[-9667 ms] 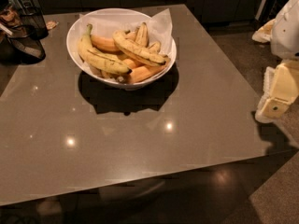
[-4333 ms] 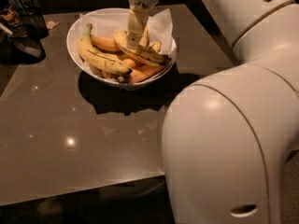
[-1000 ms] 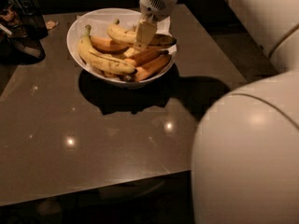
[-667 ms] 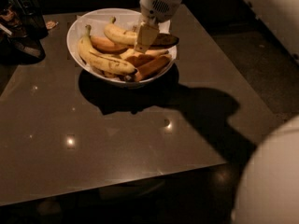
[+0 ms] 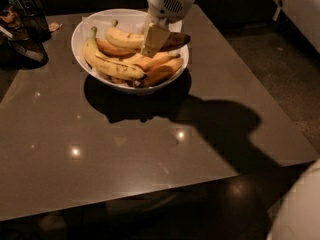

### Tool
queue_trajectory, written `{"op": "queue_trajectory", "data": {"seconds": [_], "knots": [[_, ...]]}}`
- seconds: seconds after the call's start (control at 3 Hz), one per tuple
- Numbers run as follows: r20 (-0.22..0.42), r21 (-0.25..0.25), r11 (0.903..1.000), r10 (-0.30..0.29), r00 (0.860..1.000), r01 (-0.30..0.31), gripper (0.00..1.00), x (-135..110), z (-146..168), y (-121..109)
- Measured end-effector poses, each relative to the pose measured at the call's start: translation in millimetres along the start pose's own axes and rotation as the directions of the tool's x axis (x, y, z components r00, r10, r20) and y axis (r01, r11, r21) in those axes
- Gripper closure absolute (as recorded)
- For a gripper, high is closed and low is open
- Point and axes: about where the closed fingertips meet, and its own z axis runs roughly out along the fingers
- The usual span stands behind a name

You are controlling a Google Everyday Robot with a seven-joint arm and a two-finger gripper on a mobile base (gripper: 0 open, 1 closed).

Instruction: Pick banana from white bowl

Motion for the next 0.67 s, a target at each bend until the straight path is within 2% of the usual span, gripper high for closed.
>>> {"op": "queue_trajectory", "data": {"seconds": [0.33, 0.67], "knots": [[0.087, 0.016, 0.9986, -0.051, 0.995, 0.05, 1.0, -4.9, -35.1, 52.1], [0.085, 0.014, 0.9987, -0.05, 0.995, 0.049, 1.0, -3.4, -34.9, 54.7]]}}
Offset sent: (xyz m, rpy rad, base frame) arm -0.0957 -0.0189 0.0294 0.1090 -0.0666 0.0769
